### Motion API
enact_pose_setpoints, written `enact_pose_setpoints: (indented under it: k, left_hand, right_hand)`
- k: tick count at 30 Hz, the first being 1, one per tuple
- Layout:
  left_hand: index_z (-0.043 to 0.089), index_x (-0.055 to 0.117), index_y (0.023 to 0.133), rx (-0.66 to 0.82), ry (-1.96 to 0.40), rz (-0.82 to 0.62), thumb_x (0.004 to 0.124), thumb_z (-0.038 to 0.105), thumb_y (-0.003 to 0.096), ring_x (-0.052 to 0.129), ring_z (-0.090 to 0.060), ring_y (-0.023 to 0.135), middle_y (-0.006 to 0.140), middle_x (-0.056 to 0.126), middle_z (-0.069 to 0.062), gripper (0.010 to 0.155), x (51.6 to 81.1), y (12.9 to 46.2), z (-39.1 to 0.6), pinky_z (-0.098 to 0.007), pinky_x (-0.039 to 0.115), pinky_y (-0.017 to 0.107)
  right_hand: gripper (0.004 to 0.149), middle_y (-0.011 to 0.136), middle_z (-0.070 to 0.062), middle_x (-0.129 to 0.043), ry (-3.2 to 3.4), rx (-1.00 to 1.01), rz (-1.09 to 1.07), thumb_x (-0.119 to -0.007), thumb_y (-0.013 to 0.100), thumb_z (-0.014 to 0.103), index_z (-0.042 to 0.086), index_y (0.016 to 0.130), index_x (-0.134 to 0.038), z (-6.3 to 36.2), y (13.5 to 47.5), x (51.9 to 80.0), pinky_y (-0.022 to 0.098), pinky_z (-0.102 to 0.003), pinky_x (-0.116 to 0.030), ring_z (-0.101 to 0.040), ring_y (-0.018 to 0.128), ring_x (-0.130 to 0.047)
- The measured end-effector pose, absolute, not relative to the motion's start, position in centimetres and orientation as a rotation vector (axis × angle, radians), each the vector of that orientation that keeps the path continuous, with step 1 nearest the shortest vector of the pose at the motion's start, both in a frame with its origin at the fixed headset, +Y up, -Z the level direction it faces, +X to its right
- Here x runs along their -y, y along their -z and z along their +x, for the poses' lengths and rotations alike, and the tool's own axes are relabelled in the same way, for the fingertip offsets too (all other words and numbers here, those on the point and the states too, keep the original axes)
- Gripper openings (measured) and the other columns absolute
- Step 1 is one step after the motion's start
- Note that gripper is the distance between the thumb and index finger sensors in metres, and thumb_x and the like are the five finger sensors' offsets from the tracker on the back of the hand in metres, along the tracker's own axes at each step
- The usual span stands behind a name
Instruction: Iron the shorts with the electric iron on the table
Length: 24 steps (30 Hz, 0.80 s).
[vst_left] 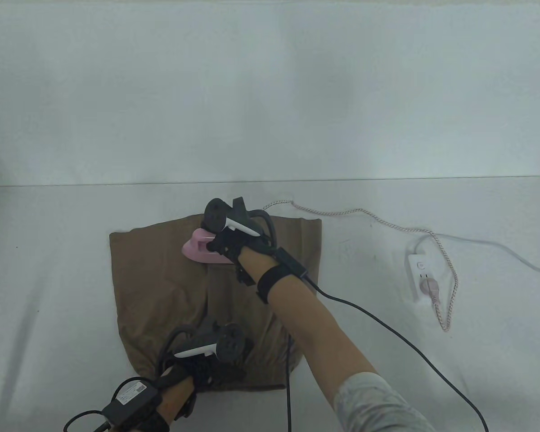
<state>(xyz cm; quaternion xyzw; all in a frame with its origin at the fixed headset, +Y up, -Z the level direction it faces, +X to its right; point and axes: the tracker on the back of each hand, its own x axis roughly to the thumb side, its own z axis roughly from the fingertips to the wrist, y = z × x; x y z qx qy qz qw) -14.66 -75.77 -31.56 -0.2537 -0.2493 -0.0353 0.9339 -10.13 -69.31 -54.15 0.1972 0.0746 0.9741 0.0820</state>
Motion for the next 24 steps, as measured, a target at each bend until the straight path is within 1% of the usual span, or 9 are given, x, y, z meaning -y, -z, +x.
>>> enact_pose_setpoints:
  k: [3, 6, 11, 17, 24]
  left_hand:
    - [0.042, 0.044, 0.111, 0.51, 0.072, -0.519, 0.075, 0.061, 0.0469, 0.049, -0.028, 0.106, 0.118, 0.038, 0.004, 0.073, 75.8, 31.6, -14.7, -0.065, 0.049, 0.077]
    - [0.042, 0.044, 0.111, 0.509, 0.079, -0.521, 0.075, 0.061, 0.047, 0.049, -0.028, 0.106, 0.118, 0.038, 0.004, 0.074, 75.8, 31.5, -14.6, -0.065, 0.049, 0.077]
    - [0.042, 0.044, 0.111, 0.51, 0.079, -0.521, 0.075, 0.061, 0.0471, 0.049, -0.028, 0.106, 0.118, 0.038, 0.003, 0.074, 75.8, 31.6, -14.6, -0.065, 0.049, 0.077]
    - [0.042, 0.044, 0.111, 0.51, 0.082, -0.523, 0.075, 0.061, 0.0471, 0.049, -0.028, 0.106, 0.118, 0.038, 0.004, 0.074, 75.8, 31.6, -14.5, -0.065, 0.049, 0.077]
    - [0.042, 0.044, 0.111, 0.51, 0.082, -0.522, 0.075, 0.061, 0.0471, 0.049, -0.028, 0.106, 0.118, 0.038, 0.004, 0.074, 75.8, 31.6, -14.5, -0.065, 0.049, 0.077]
  right_hand:
    - [0.061, 0.076, 0.015, -0.089, -2.919, -0.228, 0.643, -0.094, 0.043, 0.05, 0.043, 0.099, -0.069, -11.4, 53.4, 69.5, 0.042, -0.05, -0.082, -0.012, 0.064, -0.095]
    - [0.061, 0.076, 0.015, -0.089, -2.971, -0.217, 0.686, -0.094, 0.043, 0.05, 0.044, 0.098, -0.069, -11.6, 52.9, 69.9, 0.041, -0.05, -0.082, -0.012, 0.063, -0.096]
    - [0.061, 0.075, 0.016, -0.09, -3.017, -0.195, 0.66, -0.094, 0.043, 0.051, 0.044, 0.098, -0.069, -9.9, 52.9, 70.1, 0.04, -0.049, -0.083, -0.011, 0.062, -0.096]
    - [0.06, 0.075, 0.016, -0.089, -3.04, -0.16, 0.57, -0.093, 0.043, 0.051, 0.044, 0.097, -0.07, -5.9, 53.1, 70.0, 0.041, -0.05, -0.083, -0.011, 0.063, -0.096]
    - [0.059, 0.075, 0.016, -0.089, -3.04, -0.162, 0.424, -0.093, 0.043, 0.05, 0.044, 0.097, -0.069, -0.1, 53.0, 70.2, 0.042, -0.05, -0.083, -0.01, 0.064, -0.096]
